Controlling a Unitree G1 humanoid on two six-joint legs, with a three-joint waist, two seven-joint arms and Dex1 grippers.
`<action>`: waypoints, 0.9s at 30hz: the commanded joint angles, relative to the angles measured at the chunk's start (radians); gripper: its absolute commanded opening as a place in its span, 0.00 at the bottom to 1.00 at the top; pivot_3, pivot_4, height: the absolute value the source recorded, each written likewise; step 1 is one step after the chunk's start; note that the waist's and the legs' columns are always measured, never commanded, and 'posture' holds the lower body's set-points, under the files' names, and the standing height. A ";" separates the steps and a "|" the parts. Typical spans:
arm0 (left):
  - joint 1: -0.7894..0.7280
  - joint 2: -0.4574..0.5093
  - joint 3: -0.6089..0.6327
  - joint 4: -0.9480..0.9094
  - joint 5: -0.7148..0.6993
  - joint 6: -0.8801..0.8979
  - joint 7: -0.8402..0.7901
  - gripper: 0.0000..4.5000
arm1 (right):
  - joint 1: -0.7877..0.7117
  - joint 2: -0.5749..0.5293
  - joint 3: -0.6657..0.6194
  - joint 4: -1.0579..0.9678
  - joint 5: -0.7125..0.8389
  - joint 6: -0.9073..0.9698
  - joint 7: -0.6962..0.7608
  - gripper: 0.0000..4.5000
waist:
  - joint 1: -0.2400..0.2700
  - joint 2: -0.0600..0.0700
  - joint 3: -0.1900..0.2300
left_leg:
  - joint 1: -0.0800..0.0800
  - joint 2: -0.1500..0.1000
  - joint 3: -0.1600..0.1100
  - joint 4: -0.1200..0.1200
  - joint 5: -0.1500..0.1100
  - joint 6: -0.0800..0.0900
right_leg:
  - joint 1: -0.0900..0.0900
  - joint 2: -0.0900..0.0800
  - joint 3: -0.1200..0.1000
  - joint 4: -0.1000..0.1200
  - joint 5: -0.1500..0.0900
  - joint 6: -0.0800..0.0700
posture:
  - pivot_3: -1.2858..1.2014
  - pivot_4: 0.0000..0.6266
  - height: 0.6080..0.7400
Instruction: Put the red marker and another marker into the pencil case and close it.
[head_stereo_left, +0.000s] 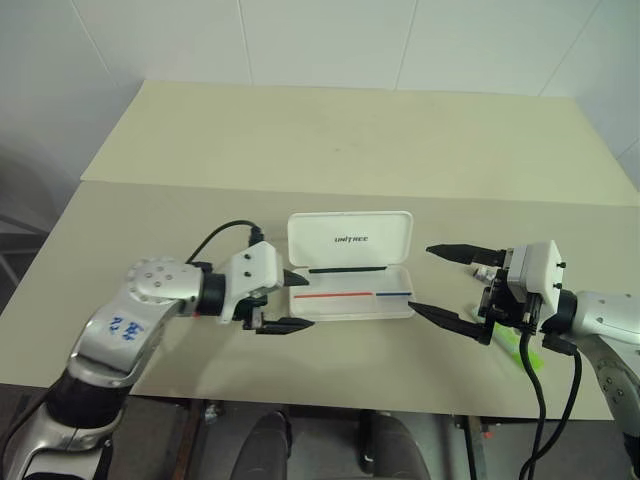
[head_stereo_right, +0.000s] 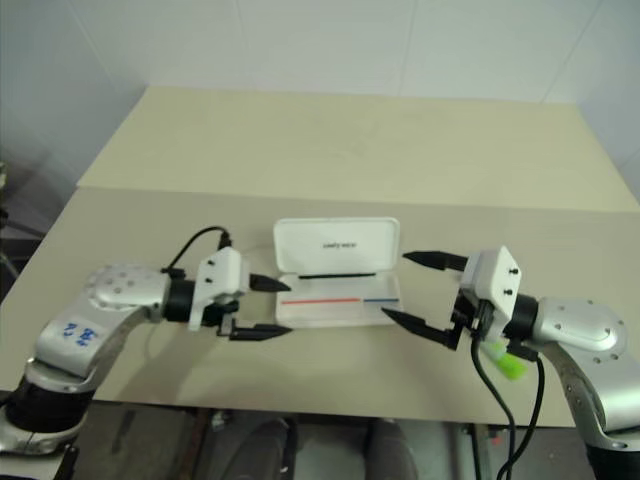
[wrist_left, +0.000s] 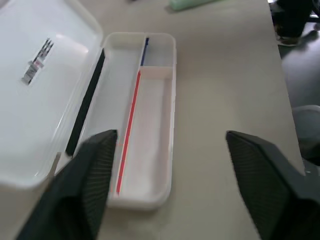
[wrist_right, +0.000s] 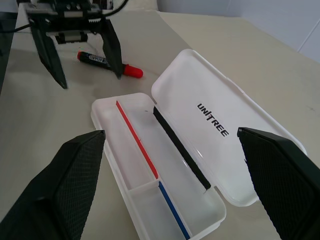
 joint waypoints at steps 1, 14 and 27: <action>0.089 0.014 0.129 -0.056 -0.020 -0.026 0.061 0.99 | -0.022 0.010 0.001 0.010 0.002 -0.030 0.015 1.00 | 0.001 0.000 0.000 | 0.000 0.000 0.000 0.000 0.000 0.000 | 0.000 0.000 0.000 0.000 0.000 0.000 | 0.52 0.24 1.00; 0.359 -0.068 0.401 0.089 0.053 -0.296 0.272 0.99 | -0.115 0.025 0.070 0.057 0.010 -0.025 0.058 1.00 | 0.006 0.000 0.000 | 0.000 0.001 0.002 0.000 0.000 0.000 | 0.000 0.000 0.001 -0.003 -0.006 -0.015 | 0.52 0.24 1.00; 0.409 -0.141 0.339 0.248 0.027 -0.327 0.288 0.99 | -0.139 0.018 0.060 0.041 0.020 -0.005 0.054 1.00 | 0.003 0.000 0.000 | 0.001 0.001 0.004 0.001 0.000 0.000 | -0.001 0.001 0.002 -0.002 -0.006 -0.015 | 0.52 0.24 1.00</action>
